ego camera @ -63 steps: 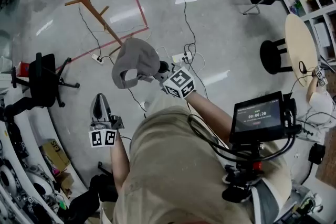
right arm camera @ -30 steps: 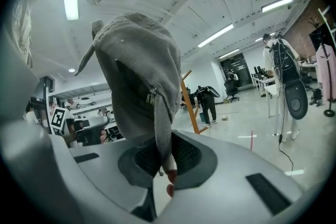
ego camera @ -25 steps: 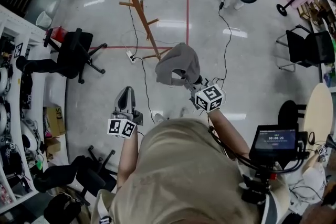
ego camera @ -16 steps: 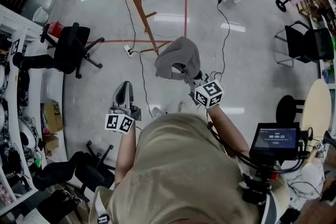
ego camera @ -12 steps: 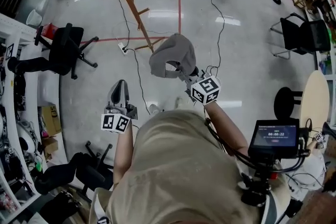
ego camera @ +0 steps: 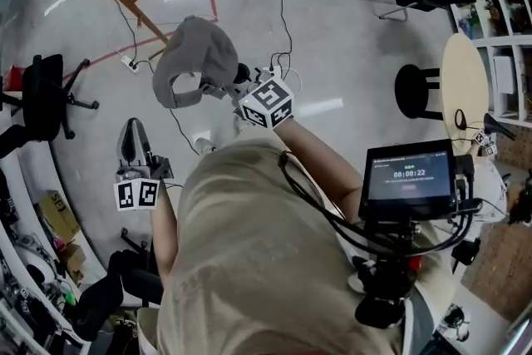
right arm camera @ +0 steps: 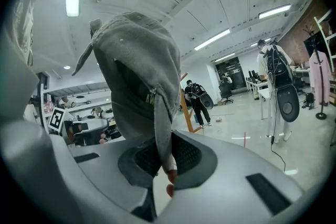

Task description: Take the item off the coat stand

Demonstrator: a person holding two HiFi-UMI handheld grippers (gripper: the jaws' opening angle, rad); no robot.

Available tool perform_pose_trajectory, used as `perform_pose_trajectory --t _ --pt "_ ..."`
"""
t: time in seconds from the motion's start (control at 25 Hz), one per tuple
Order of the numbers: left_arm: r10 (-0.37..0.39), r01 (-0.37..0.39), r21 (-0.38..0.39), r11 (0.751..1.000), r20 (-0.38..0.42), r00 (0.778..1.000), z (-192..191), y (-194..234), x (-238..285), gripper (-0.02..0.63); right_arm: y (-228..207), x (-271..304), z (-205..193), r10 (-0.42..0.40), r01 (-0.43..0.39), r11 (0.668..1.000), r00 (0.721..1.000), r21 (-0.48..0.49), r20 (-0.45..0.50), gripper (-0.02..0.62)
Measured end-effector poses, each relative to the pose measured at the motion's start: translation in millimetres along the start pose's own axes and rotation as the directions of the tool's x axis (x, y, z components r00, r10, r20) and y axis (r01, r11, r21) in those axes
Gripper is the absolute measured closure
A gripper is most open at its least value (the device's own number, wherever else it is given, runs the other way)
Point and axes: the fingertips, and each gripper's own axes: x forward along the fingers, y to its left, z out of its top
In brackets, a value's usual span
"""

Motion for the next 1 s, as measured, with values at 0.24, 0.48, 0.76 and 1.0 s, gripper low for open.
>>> perform_pose_trajectory --t 0.24,0.48,0.76,1.0 --pt "-0.015 0.015 -0.001 1.0 0.0 1.0 1 1 1 0.584 6 -1 0 -0.004 0.004 1.0 1.0 -0.002 0.003 0.568" --pt "-0.04 0.04 0.002 0.999 -0.025 0.999 -5 -13 17 0.584 -6 -9 4 -0.015 0.015 1.0 1.0 0.0 0.007 0.568" --pt "-0.059 0.06 0.007 0.998 -0.041 0.997 -6 -18 31 0.584 -18 -8 6 -0.022 0.022 1.0 1.0 0.008 0.005 0.568" --pt "-0.057 0.057 0.008 0.998 -0.042 0.997 -7 -18 37 0.584 -24 -6 6 -0.02 0.02 1.0 1.0 0.009 0.003 0.568"
